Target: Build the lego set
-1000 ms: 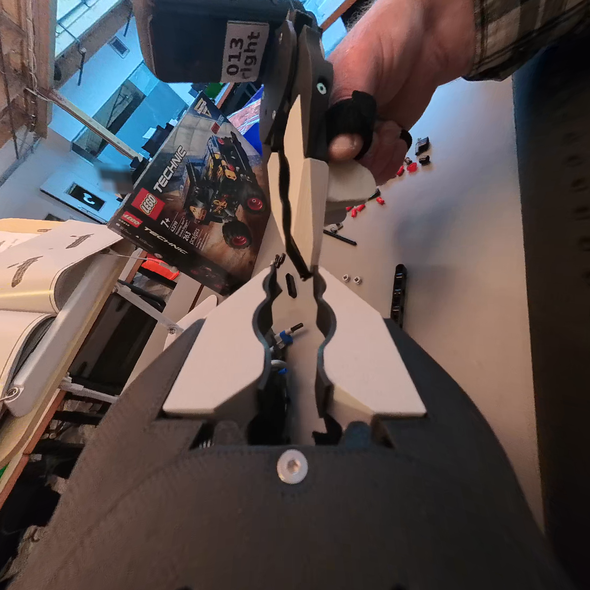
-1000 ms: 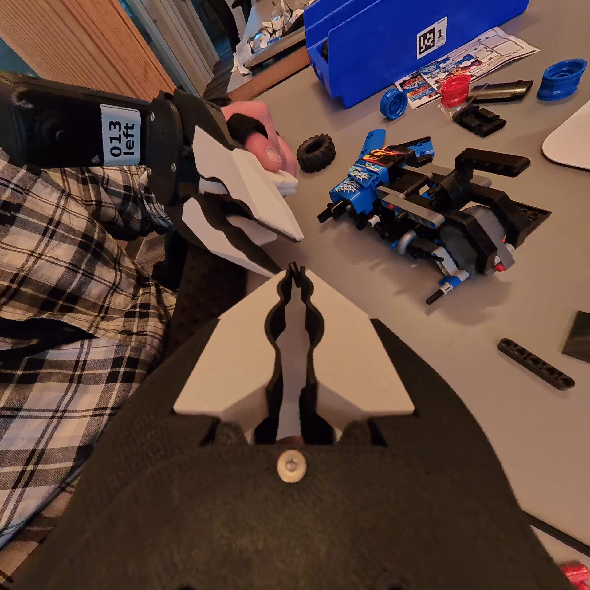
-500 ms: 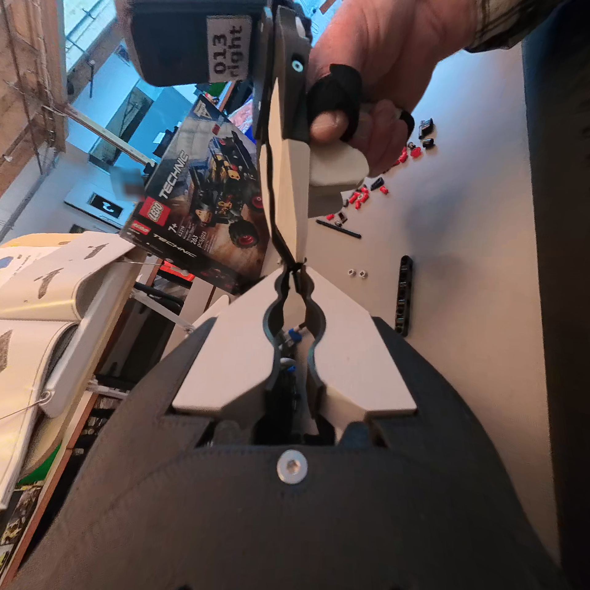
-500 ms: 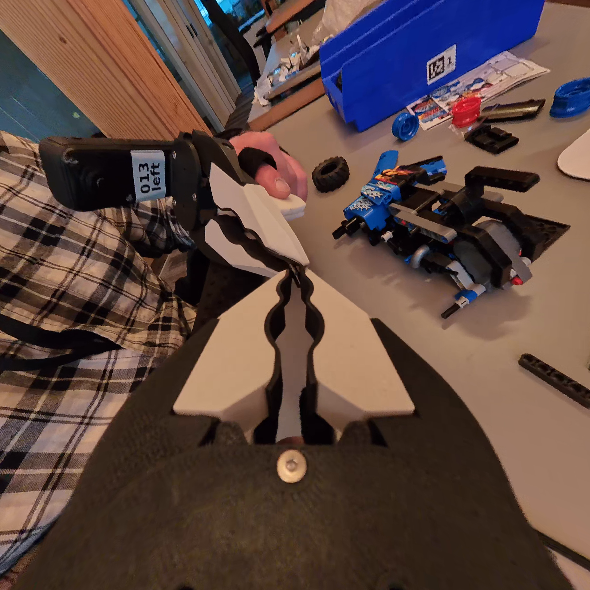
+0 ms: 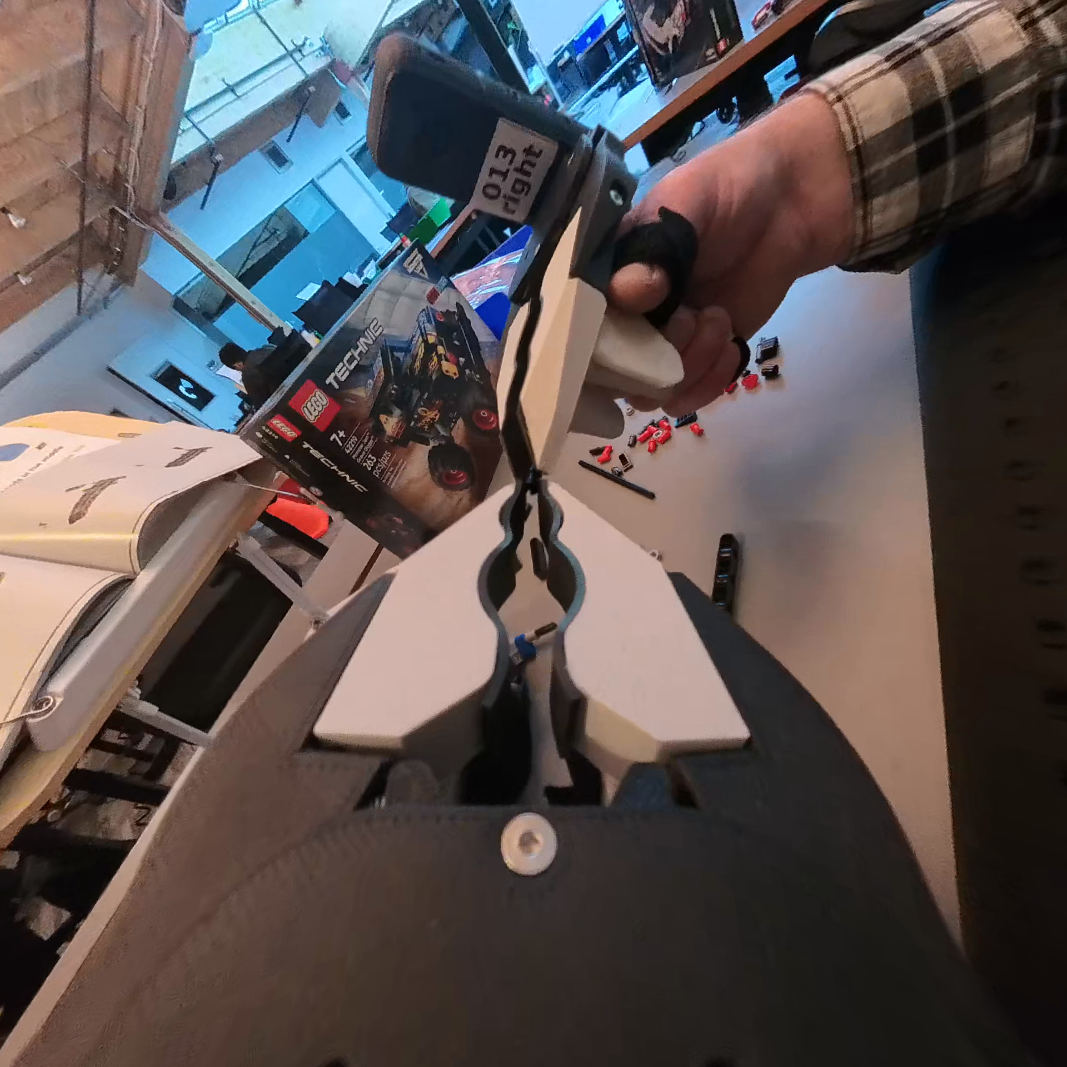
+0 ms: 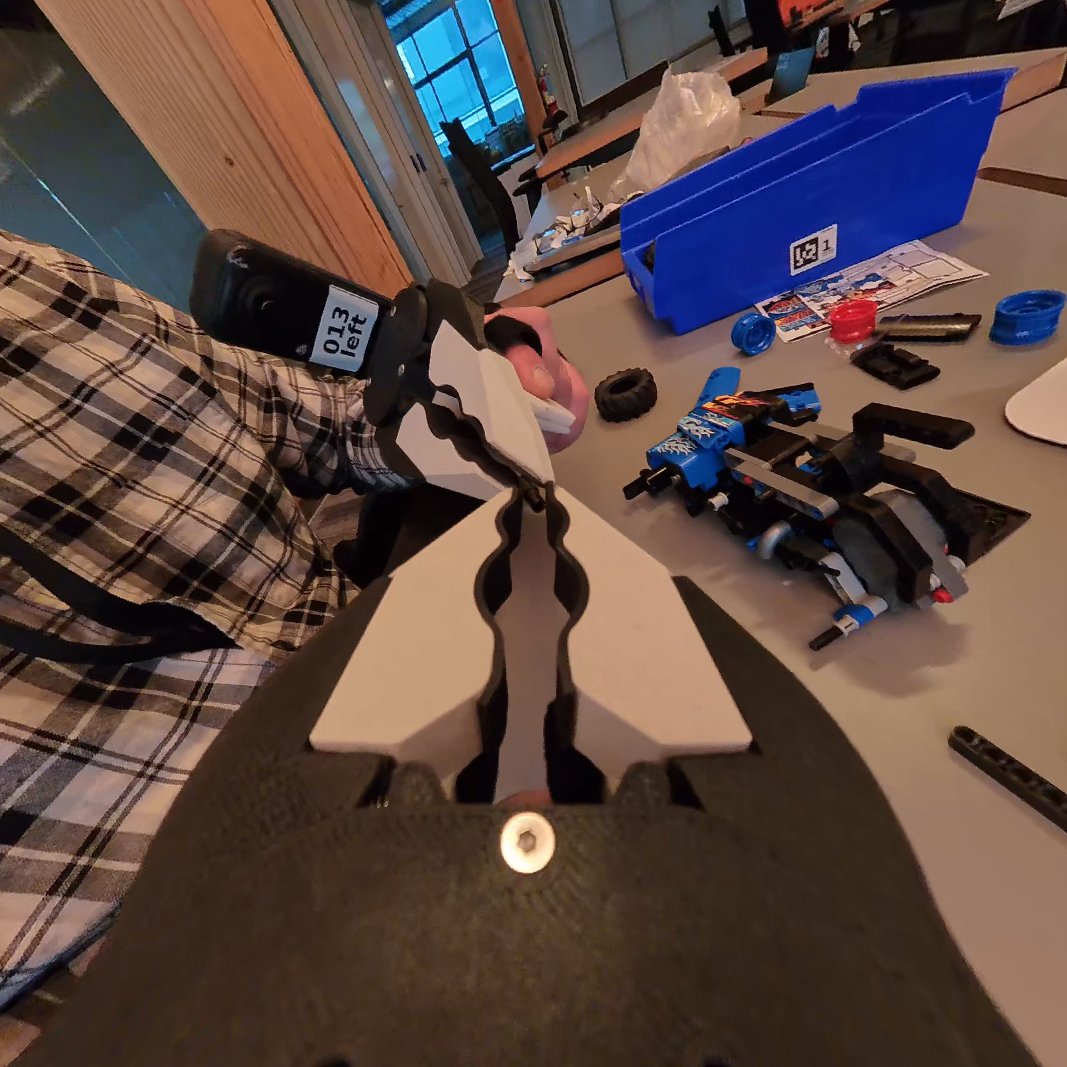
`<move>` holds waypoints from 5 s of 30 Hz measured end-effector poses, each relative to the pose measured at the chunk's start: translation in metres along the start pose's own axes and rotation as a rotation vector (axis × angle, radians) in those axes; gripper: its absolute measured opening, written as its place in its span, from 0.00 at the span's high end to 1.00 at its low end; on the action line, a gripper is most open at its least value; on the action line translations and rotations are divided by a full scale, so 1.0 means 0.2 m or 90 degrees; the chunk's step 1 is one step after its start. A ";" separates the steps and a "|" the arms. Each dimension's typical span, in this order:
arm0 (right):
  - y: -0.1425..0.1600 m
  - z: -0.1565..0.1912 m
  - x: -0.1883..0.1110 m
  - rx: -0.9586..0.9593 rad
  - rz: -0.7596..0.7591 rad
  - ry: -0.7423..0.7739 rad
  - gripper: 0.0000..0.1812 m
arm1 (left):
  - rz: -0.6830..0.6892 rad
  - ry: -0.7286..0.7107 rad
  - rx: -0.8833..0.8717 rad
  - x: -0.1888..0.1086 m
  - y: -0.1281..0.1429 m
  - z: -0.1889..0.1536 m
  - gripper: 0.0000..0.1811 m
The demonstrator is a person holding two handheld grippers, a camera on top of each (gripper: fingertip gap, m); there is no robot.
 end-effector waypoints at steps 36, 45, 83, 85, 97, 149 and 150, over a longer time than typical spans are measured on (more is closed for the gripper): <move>-0.06 0.07 -0.01 0.005 -0.061 -0.047 1.00 | -0.086 -0.006 -0.025 -0.04 -0.07 0.02 0.99; -0.06 0.08 -0.01 0.008 -0.063 -0.047 0.99 | -0.086 -0.007 -0.027 -0.04 -0.07 0.03 0.99; -0.07 0.09 -0.01 -0.019 -0.077 -0.040 0.97 | -0.095 0.006 -0.048 -0.04 -0.06 0.03 0.99; -0.08 0.09 -0.01 -0.023 -0.076 -0.038 0.98 | -0.095 0.007 -0.048 -0.04 -0.06 0.03 0.99; -0.09 0.08 -0.02 -0.095 -0.066 0.027 0.93 | -0.080 0.001 -0.052 -0.04 -0.05 0.03 0.99; 0.55 -0.09 0.00 -0.373 0.424 0.165 1.00 | 0.230 0.341 -0.289 0.20 0.40 -0.41 0.97; 0.55 -0.09 0.00 -0.373 0.427 0.164 1.00 | 0.230 0.341 -0.288 0.20 0.40 -0.41 0.97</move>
Point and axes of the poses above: each gripper's, where its closed fingertips meet, x out along the fingers, y out of its underside, z = x × y across the jaws, the point moved 2 cm from there along -x, back along the fingers, and after that the axes turned 11 degrees about y, right-handed, at the moved point
